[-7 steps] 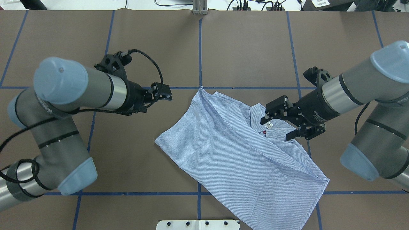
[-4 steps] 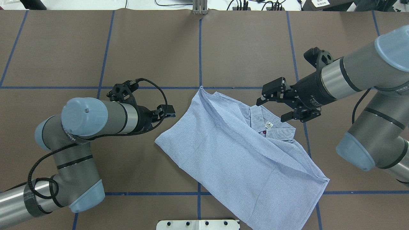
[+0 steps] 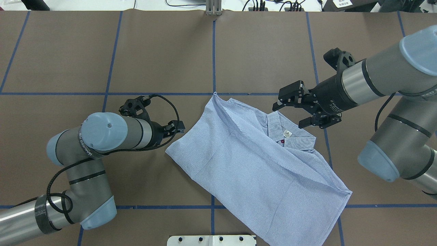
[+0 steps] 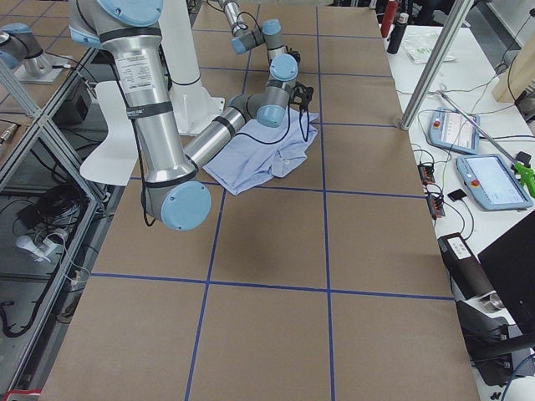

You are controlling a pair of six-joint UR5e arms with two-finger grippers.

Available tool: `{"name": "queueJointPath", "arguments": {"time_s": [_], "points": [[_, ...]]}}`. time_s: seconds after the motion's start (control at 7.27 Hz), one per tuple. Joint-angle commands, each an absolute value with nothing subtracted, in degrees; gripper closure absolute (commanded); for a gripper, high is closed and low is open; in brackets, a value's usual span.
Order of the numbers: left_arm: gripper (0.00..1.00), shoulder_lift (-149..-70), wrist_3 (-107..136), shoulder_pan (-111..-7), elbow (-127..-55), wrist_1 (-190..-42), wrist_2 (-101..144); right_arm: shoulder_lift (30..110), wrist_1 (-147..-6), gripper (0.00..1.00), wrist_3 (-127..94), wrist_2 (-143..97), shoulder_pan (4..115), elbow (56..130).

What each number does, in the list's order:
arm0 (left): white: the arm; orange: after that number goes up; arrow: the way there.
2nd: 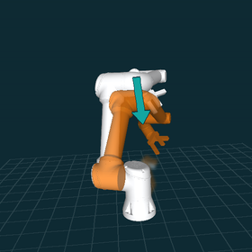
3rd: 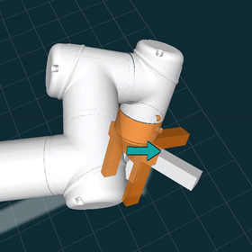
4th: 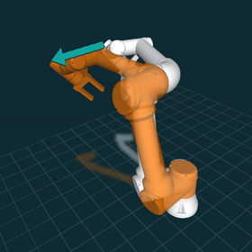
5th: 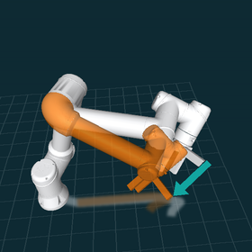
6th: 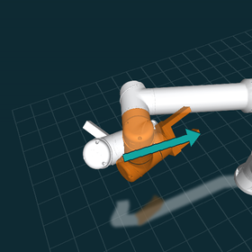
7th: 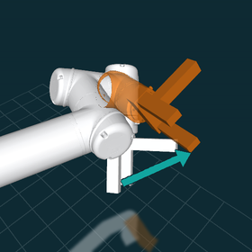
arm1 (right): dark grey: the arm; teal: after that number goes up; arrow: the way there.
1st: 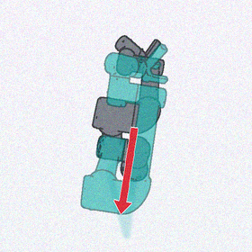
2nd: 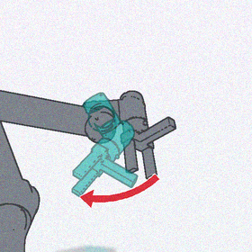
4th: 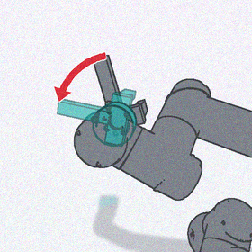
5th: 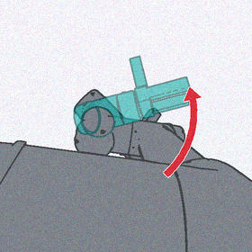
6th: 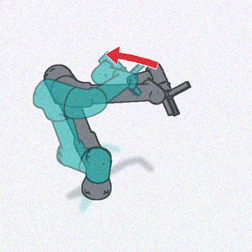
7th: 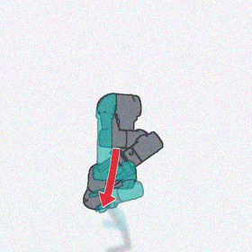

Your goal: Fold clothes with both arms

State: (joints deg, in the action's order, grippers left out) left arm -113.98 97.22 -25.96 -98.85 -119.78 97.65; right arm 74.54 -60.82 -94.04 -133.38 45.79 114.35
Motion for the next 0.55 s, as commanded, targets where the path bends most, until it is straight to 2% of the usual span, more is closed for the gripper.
{"name": "queueJointPath", "arguments": {"time_s": [0.0,0.41], "points": [[0.04,-113.91,96.95,-23.91,-98.79,-119.27,97.65,74.53,-60.91,0.0,-94.04,-133.42,45.79,114.26],[0.06,-113.99,96.86,-22.76,-98.53,-118.83,97.65,74.53,-60.91,0.0,-94.04,-133.42,45.88,114.17]]}}
